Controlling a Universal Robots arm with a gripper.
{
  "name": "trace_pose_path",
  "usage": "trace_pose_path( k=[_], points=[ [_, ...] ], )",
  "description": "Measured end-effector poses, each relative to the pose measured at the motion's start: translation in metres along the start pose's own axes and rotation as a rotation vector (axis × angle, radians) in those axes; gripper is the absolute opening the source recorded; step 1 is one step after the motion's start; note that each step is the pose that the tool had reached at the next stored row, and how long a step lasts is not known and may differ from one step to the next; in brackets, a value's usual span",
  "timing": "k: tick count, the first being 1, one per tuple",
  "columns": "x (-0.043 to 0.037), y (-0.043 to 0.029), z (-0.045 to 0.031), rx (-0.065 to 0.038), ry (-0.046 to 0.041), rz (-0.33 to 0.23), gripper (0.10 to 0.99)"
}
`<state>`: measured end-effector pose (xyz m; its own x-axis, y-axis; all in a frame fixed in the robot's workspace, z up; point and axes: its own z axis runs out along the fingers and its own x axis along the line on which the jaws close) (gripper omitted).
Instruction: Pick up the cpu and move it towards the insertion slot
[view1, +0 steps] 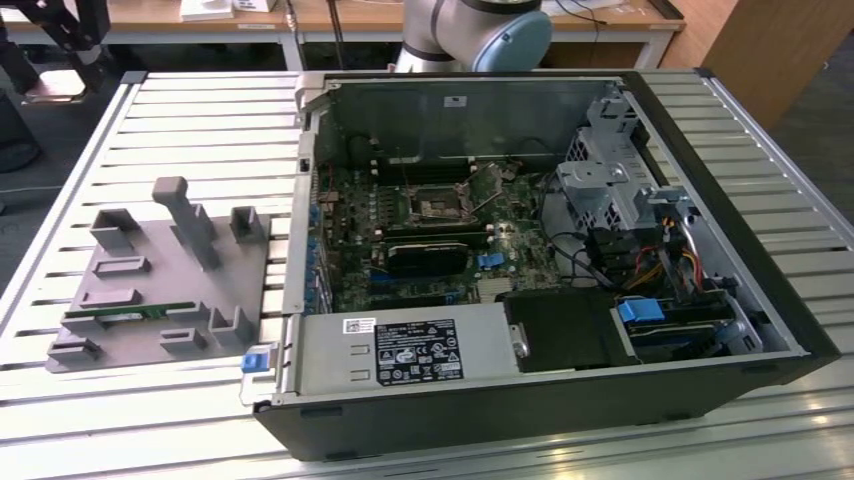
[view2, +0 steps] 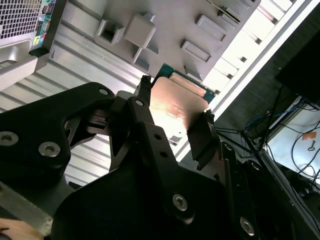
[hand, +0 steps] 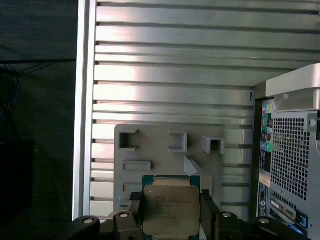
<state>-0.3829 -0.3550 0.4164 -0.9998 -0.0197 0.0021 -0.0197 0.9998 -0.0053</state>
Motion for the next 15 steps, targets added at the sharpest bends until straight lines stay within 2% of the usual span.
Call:
trace_pose_path(
  k=[15],
  points=[
    [-0.0148,0.0003,0.0000,0.000,0.0000,0.000,0.541]
  ],
)
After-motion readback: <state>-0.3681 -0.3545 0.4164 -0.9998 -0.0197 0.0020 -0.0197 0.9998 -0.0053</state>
